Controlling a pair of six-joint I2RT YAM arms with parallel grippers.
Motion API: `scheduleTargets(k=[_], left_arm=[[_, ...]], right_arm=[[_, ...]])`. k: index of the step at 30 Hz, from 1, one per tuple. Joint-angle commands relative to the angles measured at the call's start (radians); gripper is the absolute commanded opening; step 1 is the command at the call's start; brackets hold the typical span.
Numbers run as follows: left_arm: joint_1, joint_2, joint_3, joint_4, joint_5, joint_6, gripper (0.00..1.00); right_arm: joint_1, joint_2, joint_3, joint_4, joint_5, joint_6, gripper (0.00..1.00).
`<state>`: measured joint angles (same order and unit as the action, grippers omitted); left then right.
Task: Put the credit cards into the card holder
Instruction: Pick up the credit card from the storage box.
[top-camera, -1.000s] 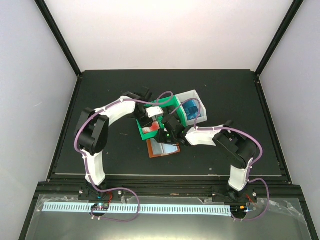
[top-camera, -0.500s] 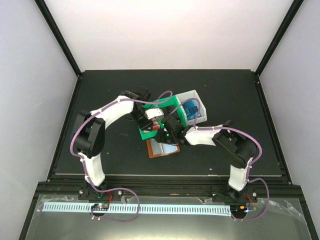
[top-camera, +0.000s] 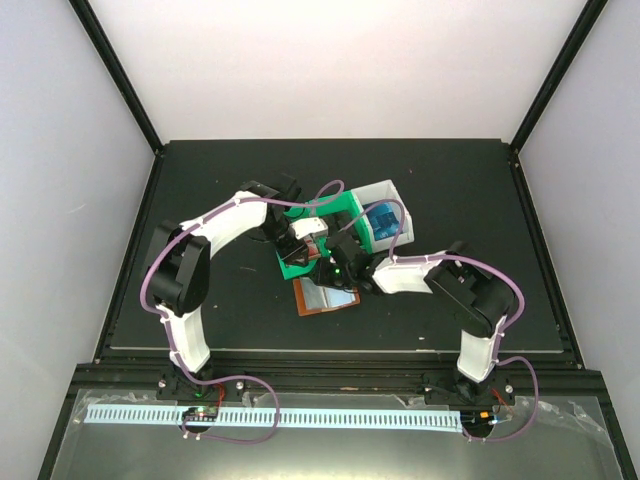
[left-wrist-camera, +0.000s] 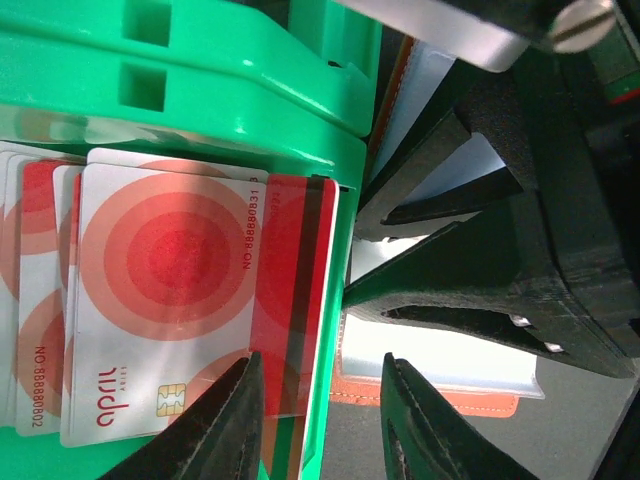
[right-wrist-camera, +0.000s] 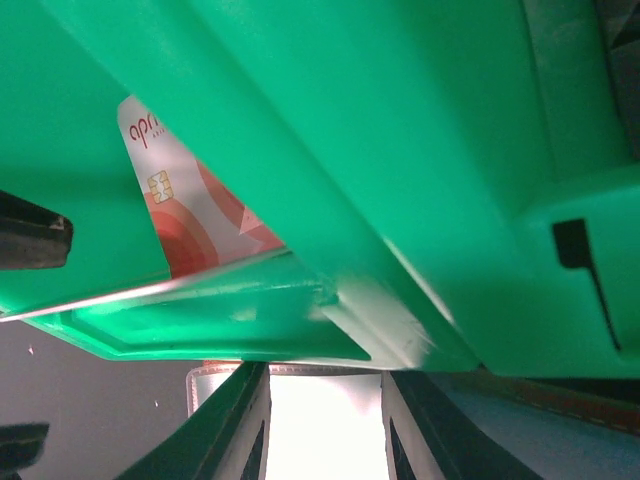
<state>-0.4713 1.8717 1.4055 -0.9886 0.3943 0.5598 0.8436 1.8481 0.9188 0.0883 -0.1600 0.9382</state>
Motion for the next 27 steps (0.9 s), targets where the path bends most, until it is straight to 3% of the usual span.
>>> scheduleTargets(k=[1, 21, 27], left_arm=[[-0.004, 0.006, -0.003, 0.038, -0.01, -0.015, 0.35], [-0.028, 0.021, -0.025, 0.103, -0.063, -0.007, 0.28], [-0.03, 0.021, -0.008, 0.084, -0.04, -0.009, 0.16]], right_arm=[[-0.007, -0.006, -0.038, 0.002, 0.016, 0.015, 0.34], [-0.015, -0.101, -0.142, 0.082, 0.02, 0.025, 0.33], [-0.022, -0.104, -0.149, 0.08, 0.019, 0.027, 0.33]])
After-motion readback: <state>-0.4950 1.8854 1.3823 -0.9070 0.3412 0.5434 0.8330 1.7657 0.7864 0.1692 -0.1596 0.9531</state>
